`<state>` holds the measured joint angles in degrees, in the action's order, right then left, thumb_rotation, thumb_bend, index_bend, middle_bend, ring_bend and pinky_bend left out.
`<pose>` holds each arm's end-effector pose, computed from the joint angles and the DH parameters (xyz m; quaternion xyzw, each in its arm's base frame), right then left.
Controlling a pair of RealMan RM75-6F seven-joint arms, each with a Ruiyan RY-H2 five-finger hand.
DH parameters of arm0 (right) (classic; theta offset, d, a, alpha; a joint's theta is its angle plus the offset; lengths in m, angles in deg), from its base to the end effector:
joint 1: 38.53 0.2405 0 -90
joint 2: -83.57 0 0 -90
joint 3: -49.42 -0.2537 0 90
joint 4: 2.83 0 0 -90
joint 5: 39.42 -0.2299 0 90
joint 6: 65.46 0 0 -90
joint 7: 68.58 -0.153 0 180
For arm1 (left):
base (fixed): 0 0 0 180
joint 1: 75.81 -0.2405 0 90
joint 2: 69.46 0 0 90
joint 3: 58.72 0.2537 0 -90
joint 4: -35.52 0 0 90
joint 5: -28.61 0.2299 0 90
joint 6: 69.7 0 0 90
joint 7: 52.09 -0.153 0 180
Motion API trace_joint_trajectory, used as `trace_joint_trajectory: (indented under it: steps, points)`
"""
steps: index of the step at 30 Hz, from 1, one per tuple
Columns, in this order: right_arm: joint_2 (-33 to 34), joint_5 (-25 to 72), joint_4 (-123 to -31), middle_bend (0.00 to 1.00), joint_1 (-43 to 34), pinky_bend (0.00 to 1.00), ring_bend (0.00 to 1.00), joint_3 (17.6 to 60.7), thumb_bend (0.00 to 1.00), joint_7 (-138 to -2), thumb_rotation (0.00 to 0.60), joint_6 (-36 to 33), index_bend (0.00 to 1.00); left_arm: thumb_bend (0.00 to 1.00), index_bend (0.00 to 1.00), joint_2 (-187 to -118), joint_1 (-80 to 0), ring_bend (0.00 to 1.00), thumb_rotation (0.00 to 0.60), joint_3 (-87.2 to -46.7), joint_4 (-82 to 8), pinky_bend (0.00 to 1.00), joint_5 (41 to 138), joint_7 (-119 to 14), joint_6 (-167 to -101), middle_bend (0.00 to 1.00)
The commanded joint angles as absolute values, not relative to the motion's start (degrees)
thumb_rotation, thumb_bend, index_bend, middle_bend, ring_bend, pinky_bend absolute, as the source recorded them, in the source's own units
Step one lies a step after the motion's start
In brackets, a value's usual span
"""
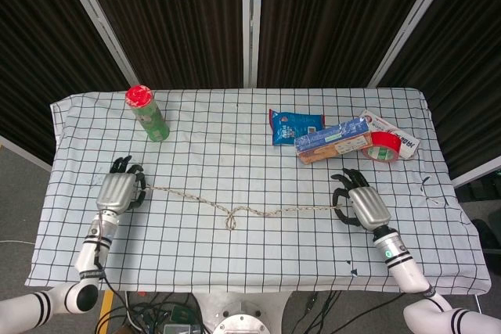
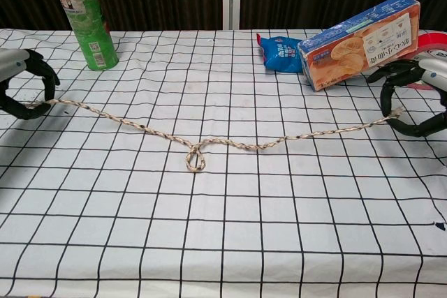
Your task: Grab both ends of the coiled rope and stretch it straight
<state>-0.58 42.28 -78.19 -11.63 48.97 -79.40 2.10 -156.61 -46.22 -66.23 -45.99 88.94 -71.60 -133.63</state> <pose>-0.2677 -0.2952 0.0045 0.6679 -0.4537 0.4200 0.4144 -0.2516 0.3217 -0.0068 -0.6567 -0.4335 -0.3164 0.5298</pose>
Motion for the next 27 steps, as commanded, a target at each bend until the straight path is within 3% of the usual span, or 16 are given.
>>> trace_joint_trajectory:
  steps: [1, 27]
  points:
    - [0.2, 41.1, -75.9, 0.17, -13.1, 0.00, 0.00, 48.9, 0.36, -82.0, 0.600, 2.1, 0.73, 0.46, 0.64, -156.1, -46.8, 0.00, 0.600, -66.5, -45.6, 0.06, 88.9, -70.9, -134.1, 0.25]
    - [-1.0, 42.3, -64.5, 0.18, -18.6, 0.00, 0.00, 49.2, 0.35, -93.2, 0.600, 0.7, 0.73, 0.46, 0.64, -157.0, -48.6, 0.00, 0.600, -66.2, -39.7, 0.06, 88.5, -67.4, -130.8, 0.25]
